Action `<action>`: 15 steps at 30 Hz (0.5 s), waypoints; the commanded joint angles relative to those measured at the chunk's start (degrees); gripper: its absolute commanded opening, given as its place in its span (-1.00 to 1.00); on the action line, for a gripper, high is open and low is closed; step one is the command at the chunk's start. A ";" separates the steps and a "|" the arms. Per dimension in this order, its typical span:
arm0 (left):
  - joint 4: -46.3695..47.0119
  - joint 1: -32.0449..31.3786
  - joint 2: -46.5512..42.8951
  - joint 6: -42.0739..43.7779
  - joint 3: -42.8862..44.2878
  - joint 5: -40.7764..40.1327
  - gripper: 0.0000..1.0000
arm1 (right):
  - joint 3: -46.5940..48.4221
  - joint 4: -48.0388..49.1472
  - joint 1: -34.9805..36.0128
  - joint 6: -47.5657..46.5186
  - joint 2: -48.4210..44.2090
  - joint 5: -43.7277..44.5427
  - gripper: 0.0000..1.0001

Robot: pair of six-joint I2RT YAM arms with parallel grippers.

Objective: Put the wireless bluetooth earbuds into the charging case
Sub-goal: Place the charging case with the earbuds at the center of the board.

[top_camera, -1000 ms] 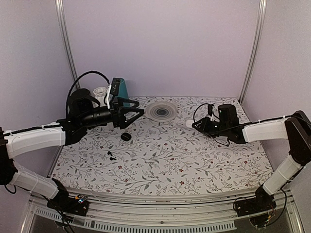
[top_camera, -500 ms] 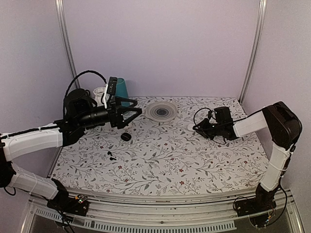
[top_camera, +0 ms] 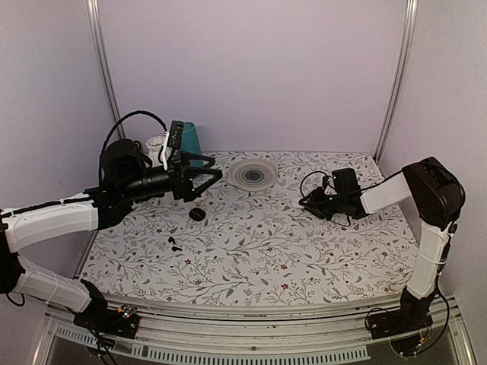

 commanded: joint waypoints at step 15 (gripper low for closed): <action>1.66 0.65 -0.76 -0.92 -1.30 -0.31 0.92 | 0.33 -5.88 -0.34 -6.10 -7.17 3.07 0.54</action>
